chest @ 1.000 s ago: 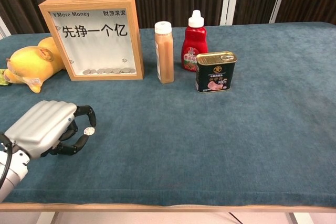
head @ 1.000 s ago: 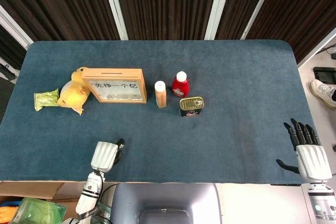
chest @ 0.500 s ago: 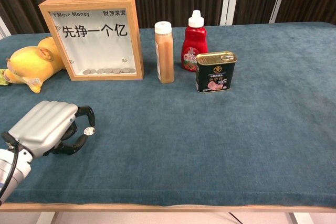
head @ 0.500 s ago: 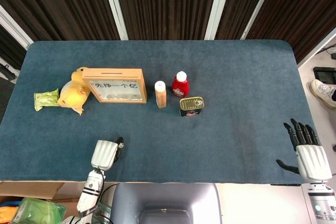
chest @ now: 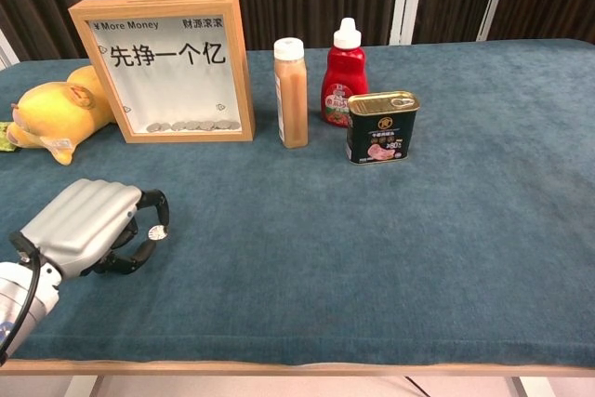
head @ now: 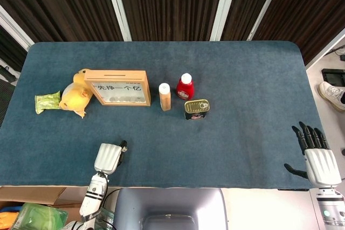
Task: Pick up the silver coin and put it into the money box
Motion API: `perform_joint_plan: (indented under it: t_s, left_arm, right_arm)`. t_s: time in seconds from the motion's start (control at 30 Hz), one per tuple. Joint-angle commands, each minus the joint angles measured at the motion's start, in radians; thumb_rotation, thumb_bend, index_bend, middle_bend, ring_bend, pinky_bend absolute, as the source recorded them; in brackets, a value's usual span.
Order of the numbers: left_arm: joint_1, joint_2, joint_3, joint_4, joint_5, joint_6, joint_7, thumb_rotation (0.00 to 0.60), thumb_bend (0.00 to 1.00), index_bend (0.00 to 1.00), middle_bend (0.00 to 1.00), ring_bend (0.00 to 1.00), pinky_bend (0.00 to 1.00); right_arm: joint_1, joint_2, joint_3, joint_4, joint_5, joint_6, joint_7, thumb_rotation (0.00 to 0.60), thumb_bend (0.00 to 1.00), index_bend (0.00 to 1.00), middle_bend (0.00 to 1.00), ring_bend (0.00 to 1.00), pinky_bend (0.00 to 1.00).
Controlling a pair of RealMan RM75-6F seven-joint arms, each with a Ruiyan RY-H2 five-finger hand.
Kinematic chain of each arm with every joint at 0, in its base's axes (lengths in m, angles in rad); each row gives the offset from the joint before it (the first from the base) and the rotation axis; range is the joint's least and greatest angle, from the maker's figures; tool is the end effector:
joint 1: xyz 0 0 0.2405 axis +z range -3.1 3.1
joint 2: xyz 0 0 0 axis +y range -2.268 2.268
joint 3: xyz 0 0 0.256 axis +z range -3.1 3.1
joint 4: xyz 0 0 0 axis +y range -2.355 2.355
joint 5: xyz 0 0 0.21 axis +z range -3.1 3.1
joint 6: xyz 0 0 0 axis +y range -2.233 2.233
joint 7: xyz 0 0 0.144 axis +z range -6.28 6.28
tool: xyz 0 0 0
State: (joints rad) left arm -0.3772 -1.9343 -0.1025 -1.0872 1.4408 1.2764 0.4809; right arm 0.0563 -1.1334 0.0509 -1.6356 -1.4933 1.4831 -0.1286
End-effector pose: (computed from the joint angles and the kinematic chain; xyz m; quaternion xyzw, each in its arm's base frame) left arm -0.2138 0.2545 -0.0842 -0.7073 -0.3007 -0.3516 0.5345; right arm -0.3109 -0.1719 0.1525 0.6050 -0.3712 0.3526 0.6098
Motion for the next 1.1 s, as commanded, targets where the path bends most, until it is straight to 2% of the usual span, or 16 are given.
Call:
perform_joint_plan:
  t_s: [0.03,0.6,0.87,1.1]
  left_arm:
    - [-0.001,0.002,0.002,-0.003,-0.004,-0.003,0.006,0.600,0.43,0.43,1.00,1.00,1.00]
    - [-0.013,0.003,-0.002,-0.003,-0.030,-0.010,0.030,0.600,0.42,0.44,1.00,1.00,1.00]
    - [-0.020,-0.009,-0.009,0.024,-0.038,-0.009,0.011,0.600,0.42,0.53,1.00,1.00,1.00]
    - [-0.024,-0.015,-0.011,0.044,-0.034,0.003,-0.010,0.600,0.42,0.56,1.00,1.00,1.00]
  right_arm:
    - [0.000,0.000,0.000,0.000,0.000,0.000,0.000,0.600,0.17,0.00,0.00,0.00,0.00]
    - [-0.002,0.001,0.000,0.000,-0.001,0.001,0.000,0.600,0.17,0.00,0.00,0.00,0.00]
    - [-0.001,0.001,-0.001,0.000,-0.002,-0.001,0.000,0.600,0.17,0.00,0.00,0.00,0.00]
    - [-0.001,0.002,-0.002,0.000,-0.004,-0.002,0.000,0.600,0.17,0.00,0.00,0.00,0.00]
